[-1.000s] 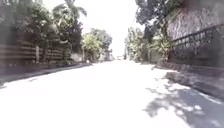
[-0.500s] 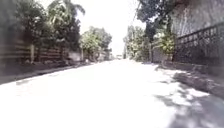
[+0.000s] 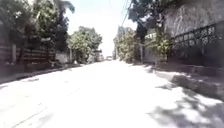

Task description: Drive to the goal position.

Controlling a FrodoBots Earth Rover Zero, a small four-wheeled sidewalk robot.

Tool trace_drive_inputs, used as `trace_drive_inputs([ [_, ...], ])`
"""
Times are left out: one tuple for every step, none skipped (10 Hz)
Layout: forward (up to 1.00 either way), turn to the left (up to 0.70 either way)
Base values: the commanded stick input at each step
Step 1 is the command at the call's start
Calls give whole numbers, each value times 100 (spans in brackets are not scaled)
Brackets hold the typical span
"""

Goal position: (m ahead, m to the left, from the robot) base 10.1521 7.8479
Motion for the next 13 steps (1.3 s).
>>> trace_drive_inputs([
  [100,2],
  [100,2],
  [100,2],
  [100,2],
  [100,2],
  [100,2],
  [100,0],
  [100,-12],
  [100,-25],
  [100,-35],
  [100,-38],
  [100,-35],
  [100,-29],
])
